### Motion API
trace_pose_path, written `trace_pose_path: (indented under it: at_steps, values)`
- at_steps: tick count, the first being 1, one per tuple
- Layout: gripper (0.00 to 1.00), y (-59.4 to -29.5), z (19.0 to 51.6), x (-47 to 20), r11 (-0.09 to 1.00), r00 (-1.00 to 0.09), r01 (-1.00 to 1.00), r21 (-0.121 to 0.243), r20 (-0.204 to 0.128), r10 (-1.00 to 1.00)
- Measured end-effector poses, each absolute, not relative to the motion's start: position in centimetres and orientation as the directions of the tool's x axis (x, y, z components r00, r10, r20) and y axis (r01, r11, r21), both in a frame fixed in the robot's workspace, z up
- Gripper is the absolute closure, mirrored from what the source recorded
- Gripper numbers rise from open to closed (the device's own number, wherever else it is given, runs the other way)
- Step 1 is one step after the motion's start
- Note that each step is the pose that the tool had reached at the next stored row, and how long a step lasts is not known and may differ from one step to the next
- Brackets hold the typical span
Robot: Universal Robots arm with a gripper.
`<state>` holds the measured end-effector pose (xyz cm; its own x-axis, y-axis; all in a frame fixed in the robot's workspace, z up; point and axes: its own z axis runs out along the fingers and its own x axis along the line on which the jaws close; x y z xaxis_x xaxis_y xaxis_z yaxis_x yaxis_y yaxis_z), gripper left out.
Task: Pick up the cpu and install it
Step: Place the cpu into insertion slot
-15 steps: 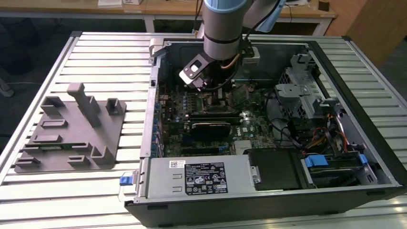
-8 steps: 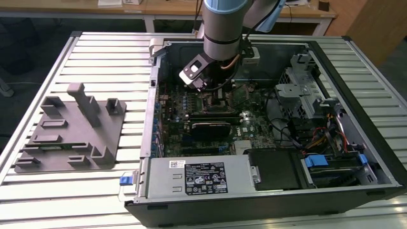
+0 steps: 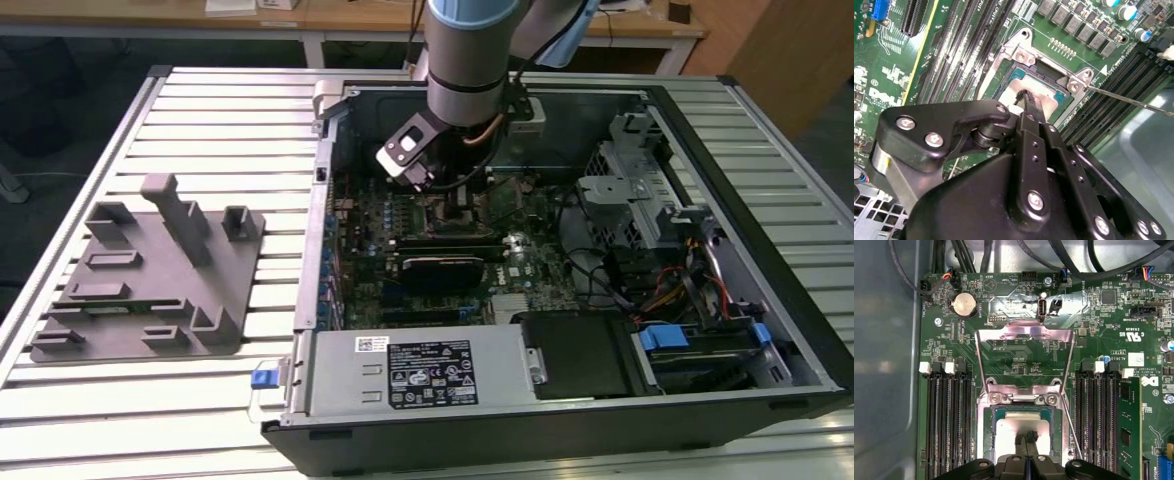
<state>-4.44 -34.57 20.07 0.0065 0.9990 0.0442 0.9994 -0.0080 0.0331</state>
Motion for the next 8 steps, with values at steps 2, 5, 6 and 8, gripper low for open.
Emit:
trace_pose_path:
  at_steps: [2, 5, 6, 8]
  values:
    - [0.89, -34.6, 20.4, -4.4, -0.008, 0.007, 0.999, 0.033, 0.044, 0.999]
    - [0.89, -34.6, 21.1, -4.4, -0.008, 0.007, 0.999, 0.033, 0.044, 0.999]
    - [0.89, -34.6, 21.4, -4.4, -0.008, 0.006, 0.999, 0.033, 0.044, 0.999]
    - [0.89, -34.6, 21.9, -4.4, -0.008, 0.006, 0.999, 0.033, 0.043, 0.999]
